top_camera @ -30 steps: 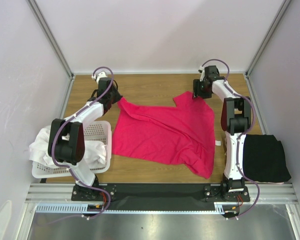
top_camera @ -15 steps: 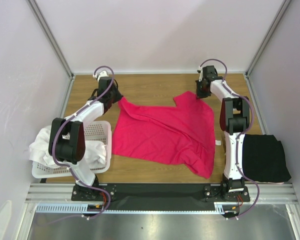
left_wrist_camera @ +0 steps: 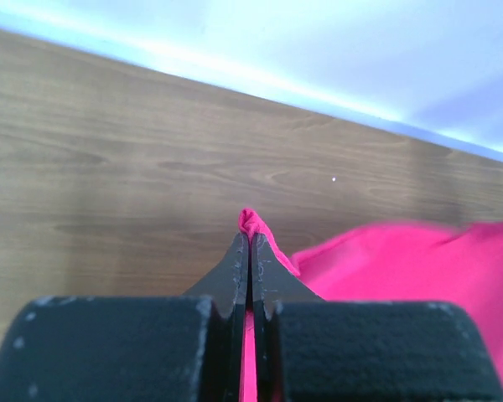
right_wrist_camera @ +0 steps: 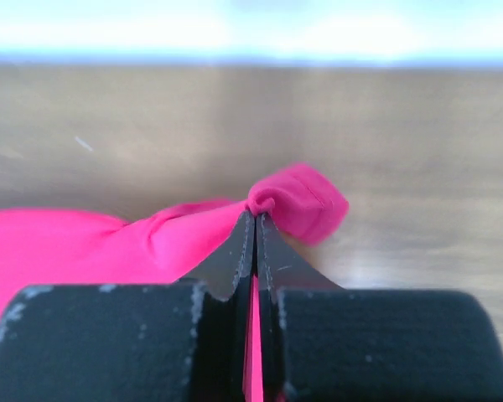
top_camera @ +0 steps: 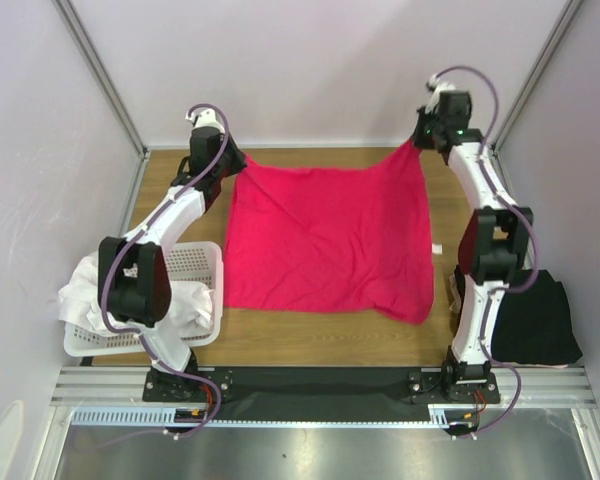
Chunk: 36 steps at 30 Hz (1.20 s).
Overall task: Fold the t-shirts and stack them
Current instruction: Flatten the tshirt out
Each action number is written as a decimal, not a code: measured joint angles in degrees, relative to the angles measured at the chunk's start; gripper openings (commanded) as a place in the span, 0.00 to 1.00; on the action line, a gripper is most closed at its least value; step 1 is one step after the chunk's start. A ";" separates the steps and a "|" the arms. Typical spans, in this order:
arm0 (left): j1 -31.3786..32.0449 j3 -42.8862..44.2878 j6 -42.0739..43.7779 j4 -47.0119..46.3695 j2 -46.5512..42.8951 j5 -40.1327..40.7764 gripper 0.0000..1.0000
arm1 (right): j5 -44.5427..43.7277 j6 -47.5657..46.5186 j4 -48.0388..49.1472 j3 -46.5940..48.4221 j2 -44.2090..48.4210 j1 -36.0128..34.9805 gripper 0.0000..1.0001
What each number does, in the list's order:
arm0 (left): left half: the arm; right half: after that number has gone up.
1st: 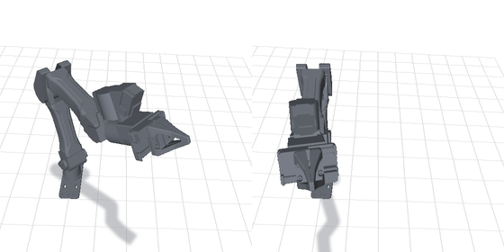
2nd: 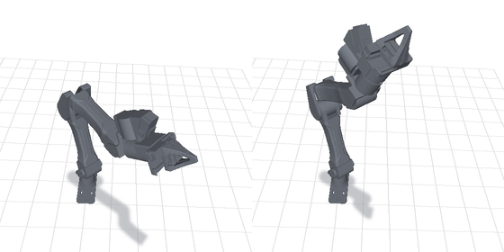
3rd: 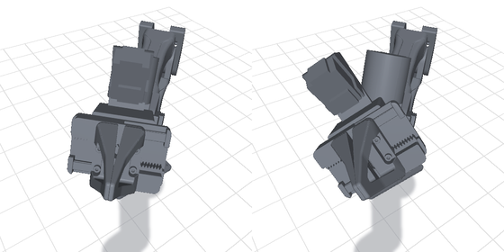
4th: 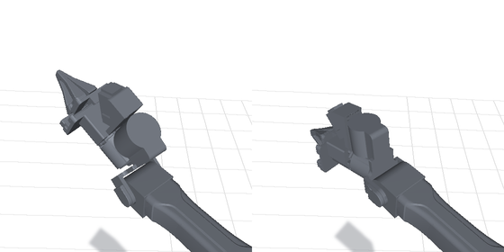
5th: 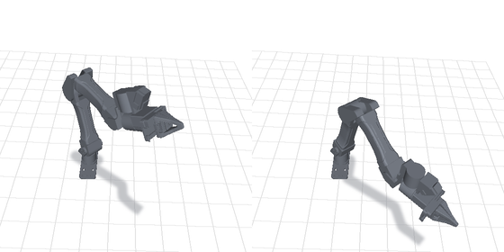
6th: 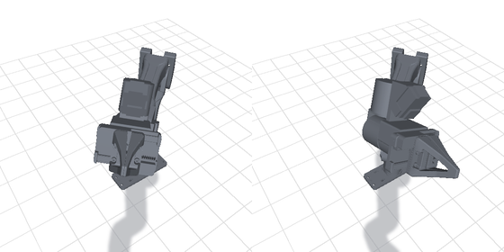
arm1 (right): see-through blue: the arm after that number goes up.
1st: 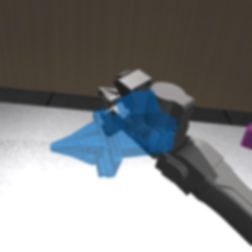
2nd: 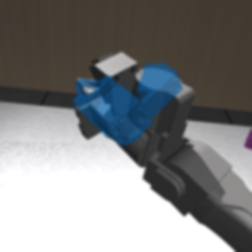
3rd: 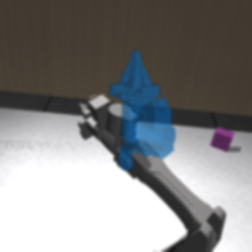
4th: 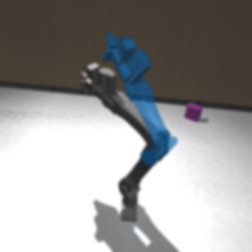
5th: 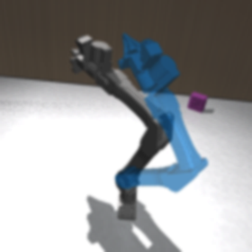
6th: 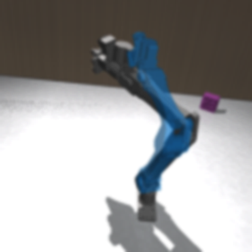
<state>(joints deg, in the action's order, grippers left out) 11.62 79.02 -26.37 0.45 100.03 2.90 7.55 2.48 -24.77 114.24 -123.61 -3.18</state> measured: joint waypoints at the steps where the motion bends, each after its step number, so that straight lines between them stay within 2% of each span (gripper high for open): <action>1: 0.00 0.13 0.33 -0.42 -0.28 -0.22 0.00 | 0.28 0.11 0.92 0.00 1.92 0.24 0.00; 6: 0.00 0.07 1.75 -1.49 -3.96 -0.79 0.00 | 2.14 0.52 7.02 -1.31 14.67 0.90 0.00; 11: 0.00 0.02 2.89 -3.39 -12.66 -1.20 0.00 | 4.04 0.50 10.75 -2.73 24.81 0.74 0.00; 22: 0.00 -2.89 4.39 -5.64 -32.79 -3.45 0.00 | 5.35 -0.04 9.01 -5.44 41.42 0.63 0.00; 25: 0.00 -4.90 4.57 -4.13 -39.30 -2.45 0.00 | 4.50 -0.76 7.78 -6.23 47.98 0.57 0.00; 30: 0.00 -3.74 4.44 2.19 -48.19 4.28 0.00 | 0.63 -2.64 5.35 -5.44 59.14 0.52 0.00; 36: 0.02 -0.74 3.91 8.44 -54.86 5.35 0.00 | -0.70 -4.11 -0.11 2.89 65.05 0.42 0.00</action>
<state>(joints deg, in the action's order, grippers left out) 11.64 78.28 -22.46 8.88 45.17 8.25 6.85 -1.63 -24.88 117.12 -58.57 -2.76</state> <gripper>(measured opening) 0.011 0.011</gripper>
